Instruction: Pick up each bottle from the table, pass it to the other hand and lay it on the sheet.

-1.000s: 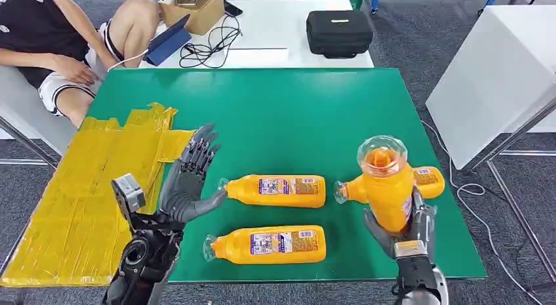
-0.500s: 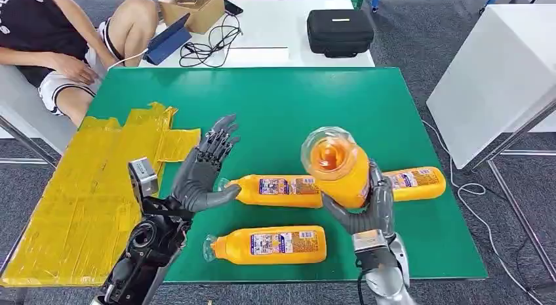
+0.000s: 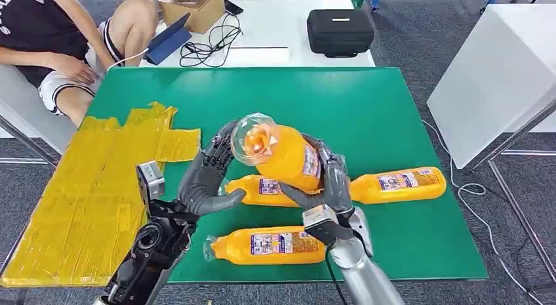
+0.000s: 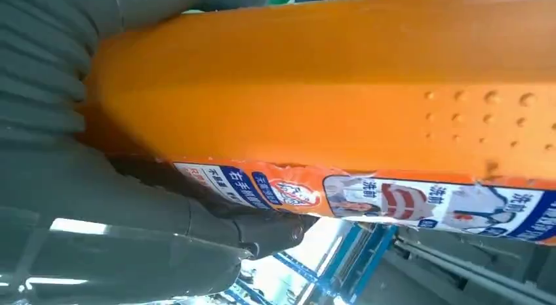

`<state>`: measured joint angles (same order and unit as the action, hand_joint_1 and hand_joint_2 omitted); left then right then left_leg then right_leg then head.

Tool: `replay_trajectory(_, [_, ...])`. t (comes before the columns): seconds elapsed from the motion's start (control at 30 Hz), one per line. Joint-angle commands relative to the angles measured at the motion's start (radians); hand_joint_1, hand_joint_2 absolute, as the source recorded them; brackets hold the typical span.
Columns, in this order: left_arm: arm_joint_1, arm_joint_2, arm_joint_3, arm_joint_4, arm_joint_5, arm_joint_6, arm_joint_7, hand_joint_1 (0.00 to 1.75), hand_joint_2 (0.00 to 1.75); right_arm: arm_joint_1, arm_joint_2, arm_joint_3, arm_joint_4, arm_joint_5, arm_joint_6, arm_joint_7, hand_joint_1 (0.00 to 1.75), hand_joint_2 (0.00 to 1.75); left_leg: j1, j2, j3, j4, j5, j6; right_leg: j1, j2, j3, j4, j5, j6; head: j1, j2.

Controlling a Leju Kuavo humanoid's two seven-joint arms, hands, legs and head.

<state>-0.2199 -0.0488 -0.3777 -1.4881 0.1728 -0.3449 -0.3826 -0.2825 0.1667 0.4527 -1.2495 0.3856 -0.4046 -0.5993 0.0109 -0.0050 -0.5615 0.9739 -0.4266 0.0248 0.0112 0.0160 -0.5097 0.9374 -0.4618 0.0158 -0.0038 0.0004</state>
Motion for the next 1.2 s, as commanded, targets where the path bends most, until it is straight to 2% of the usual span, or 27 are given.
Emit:
replay_trajectory(0.03, [-0.03, 0.031, -0.035, 0.063, 0.008, -0.001, -0.004, 0.0, 1.75, -0.119, 0.033, 0.061, 0.242, 0.002, -0.052, -0.001, 1.75, 1.75, -0.001, 0.002, 0.003, -0.001, -0.001, 0.0, -0.001, 0.0, 0.003, -0.001, 0.0, 0.001, 0.0, 0.0])
replay_trajectory(0.13, [-0.024, 0.031, -0.031, 0.053, 0.01, 0.001, -0.004, 0.0, 1.75, -0.122, 0.033, 0.054, 0.247, -0.016, -0.063, 0.002, 1.75, 1.75, -0.001, 0.0, 0.002, -0.001, 0.0, 0.0, -0.001, 0.0, 0.001, 0.0, 0.0, 0.001, 0.0, 0.0])
replay_trajectory(0.3, [0.001, 0.027, -0.011, 0.002, 0.011, 0.008, 0.002, 0.0, 1.75, -0.152, 0.044, 0.016, 0.294, -0.028, -0.144, 0.019, 1.75, 1.75, -0.001, 0.001, 0.001, 0.0, 0.0, 0.0, -0.001, 0.001, 0.001, 0.0, 0.0, 0.001, 0.0, 0.0])
replay_trajectory(0.57, [-0.025, 0.013, -0.006, 0.036, 0.026, 0.0, -0.001, 0.0, 1.75, -0.218, 0.112, 0.125, 0.53, 0.012, -0.143, 0.01, 1.75, 1.75, 0.0, 0.002, 0.003, -0.001, -0.001, -0.001, -0.001, 0.001, 0.002, 0.0, -0.001, 0.001, 0.0, 0.0])
replay_trajectory(0.7, [-0.025, 0.013, -0.006, 0.036, 0.026, 0.0, -0.001, 0.0, 1.75, -0.218, 0.112, 0.125, 0.53, 0.012, -0.143, 0.01, 1.75, 1.75, 0.0, 0.0, 0.002, 0.0, 0.0, 0.0, 0.0, -0.001, 0.001, 0.0, -0.001, 0.001, 0.0, 0.0])
replay_trajectory(0.93, [-0.032, 0.001, -0.001, 0.015, 0.041, -0.002, 0.011, 0.0, 1.75, -0.194, 0.157, 0.272, 0.58, 0.103, -0.096, 0.034, 1.75, 1.75, 0.0, 0.001, 0.001, 0.0, -0.001, 0.0, 0.0, 0.0, 0.001, 0.0, -0.001, 0.001, 0.0, 0.0])
replay_trajectory(1.2, [0.012, 0.009, 0.021, -0.015, 0.041, 0.017, 0.008, 0.0, 1.75, -0.132, 0.14, 0.378, 0.507, 0.147, -0.063, 0.038, 1.75, 1.75, -0.001, 0.0, 0.004, -0.001, -0.002, 0.0, 0.0, -0.001, 0.003, 0.0, -0.002, 0.002, 0.0, 0.0])
